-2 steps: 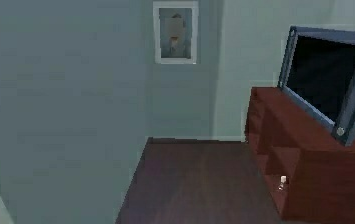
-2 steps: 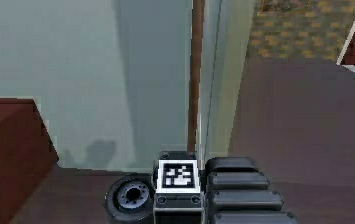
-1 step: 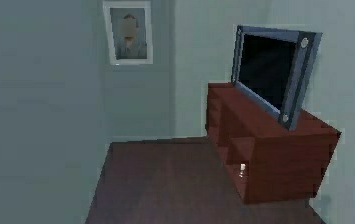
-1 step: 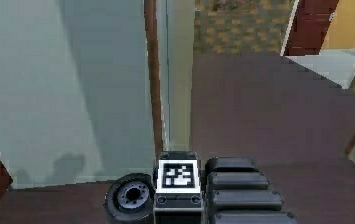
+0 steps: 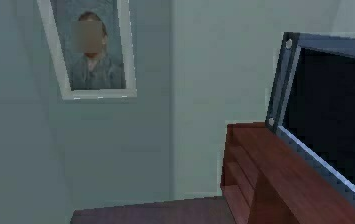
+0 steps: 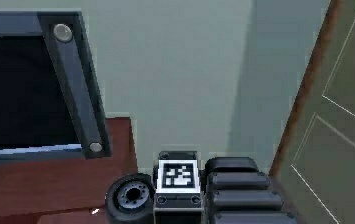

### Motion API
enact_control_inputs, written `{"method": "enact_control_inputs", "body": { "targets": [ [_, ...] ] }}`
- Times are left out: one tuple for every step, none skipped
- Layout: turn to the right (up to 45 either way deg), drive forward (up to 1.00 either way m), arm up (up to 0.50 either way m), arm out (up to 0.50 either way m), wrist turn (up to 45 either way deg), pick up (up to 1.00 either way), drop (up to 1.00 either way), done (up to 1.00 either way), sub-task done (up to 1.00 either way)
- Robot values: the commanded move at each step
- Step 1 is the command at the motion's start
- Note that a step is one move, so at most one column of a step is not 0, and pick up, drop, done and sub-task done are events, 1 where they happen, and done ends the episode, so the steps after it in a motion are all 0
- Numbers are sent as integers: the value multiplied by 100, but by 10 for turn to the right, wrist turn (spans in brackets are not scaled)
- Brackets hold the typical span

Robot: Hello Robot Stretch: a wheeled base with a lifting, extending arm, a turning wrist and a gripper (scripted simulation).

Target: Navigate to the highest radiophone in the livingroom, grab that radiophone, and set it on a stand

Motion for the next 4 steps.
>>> {"method": "enact_control_inputs", "body": {
  "targets": [
    [30, 0, 0, 0, 0, 0, 0, 0, 0],
    [0, 65, 0, 0, 0, 0, 0, 0, 0],
    [-450, 0, 0, 0, 0, 0, 0, 0, 0],
    [-450, 0, 0, 0, 0, 0, 0, 0, 0]
  ]
}}
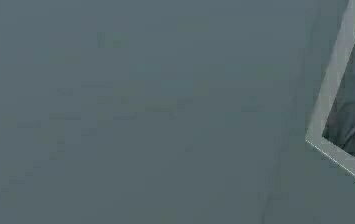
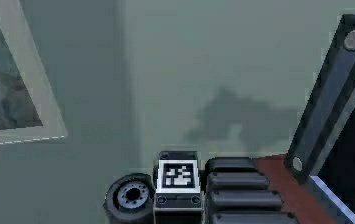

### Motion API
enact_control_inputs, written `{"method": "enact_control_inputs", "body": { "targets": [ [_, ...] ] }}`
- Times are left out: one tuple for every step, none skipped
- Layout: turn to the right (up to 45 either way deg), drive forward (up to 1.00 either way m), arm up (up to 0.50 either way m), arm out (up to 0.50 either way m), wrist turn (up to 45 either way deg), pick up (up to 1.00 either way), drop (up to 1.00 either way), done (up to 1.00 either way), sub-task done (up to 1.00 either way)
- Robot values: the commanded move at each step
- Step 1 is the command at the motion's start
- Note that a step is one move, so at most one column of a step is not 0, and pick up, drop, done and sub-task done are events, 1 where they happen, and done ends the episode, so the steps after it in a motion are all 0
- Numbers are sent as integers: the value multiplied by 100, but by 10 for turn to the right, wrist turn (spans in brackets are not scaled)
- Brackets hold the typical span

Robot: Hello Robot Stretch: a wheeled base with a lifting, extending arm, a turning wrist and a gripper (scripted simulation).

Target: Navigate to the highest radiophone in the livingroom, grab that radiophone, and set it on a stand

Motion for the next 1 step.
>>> {"method": "enact_control_inputs", "body": {
  "targets": [
    [-270, 0, 0, 0, 0, 0, 0, 0, 0]
  ]
}}
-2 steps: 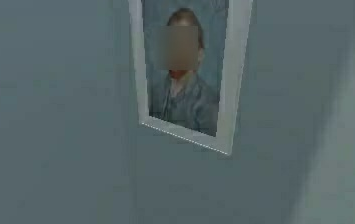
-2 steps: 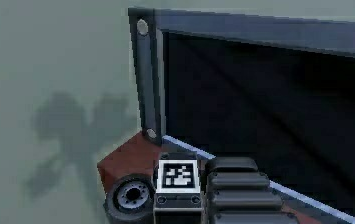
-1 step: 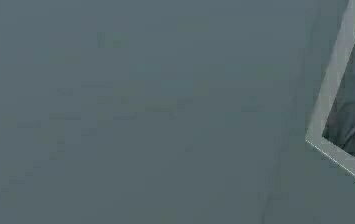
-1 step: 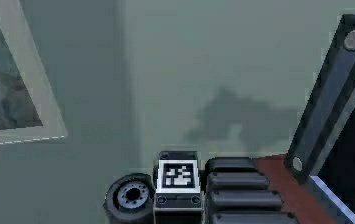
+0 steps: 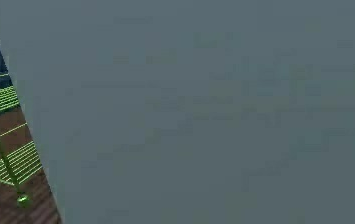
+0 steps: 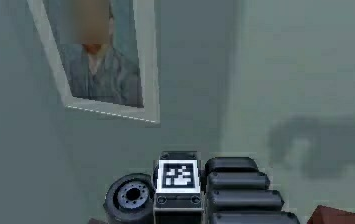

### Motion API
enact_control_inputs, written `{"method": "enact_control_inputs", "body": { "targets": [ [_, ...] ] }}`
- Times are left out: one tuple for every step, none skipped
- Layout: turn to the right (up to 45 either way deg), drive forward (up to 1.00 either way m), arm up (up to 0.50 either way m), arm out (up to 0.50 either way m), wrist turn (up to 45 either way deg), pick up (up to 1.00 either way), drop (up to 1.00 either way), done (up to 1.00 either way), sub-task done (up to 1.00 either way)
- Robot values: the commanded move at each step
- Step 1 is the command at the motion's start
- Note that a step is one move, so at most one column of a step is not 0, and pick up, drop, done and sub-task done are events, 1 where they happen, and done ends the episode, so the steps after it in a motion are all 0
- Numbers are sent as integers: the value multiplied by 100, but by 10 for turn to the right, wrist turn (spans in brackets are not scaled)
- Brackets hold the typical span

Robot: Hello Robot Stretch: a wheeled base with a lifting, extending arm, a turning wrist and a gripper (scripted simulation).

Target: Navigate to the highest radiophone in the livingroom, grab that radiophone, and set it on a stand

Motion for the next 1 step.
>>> {"method": "enact_control_inputs", "body": {
  "targets": [
    [450, 0, 0, 0, 0, 0, 0, 0, 0]
  ]
}}
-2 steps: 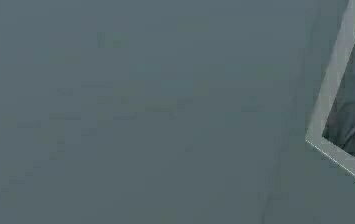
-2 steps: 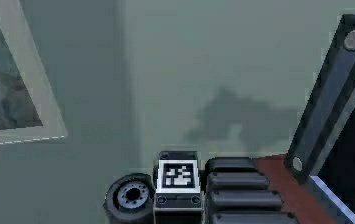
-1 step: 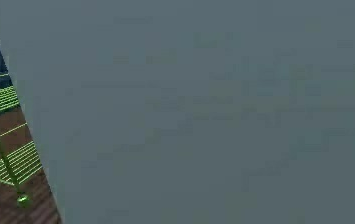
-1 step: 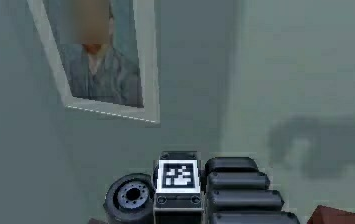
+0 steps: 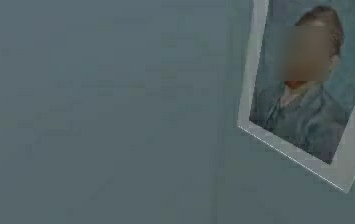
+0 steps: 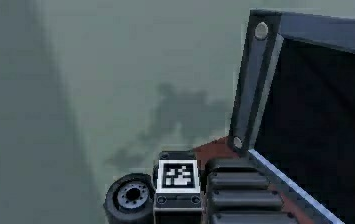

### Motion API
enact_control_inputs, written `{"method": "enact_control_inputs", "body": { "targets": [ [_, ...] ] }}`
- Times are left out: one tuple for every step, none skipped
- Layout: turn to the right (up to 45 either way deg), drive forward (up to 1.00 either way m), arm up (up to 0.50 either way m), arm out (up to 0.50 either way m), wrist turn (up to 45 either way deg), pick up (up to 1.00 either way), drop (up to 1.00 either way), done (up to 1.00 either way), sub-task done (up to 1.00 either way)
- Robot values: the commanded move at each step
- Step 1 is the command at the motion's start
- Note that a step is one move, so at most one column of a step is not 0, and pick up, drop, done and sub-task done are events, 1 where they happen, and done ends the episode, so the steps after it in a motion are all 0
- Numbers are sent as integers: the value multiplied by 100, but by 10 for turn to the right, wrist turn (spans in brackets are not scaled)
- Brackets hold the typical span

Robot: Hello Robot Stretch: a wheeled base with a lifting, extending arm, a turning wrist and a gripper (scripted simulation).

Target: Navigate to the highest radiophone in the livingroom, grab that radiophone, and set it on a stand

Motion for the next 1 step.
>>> {"method": "enact_control_inputs", "body": {
  "targets": [
    [450, 0, 0, 0, 0, 0, 0, 0, 0]
  ]
}}
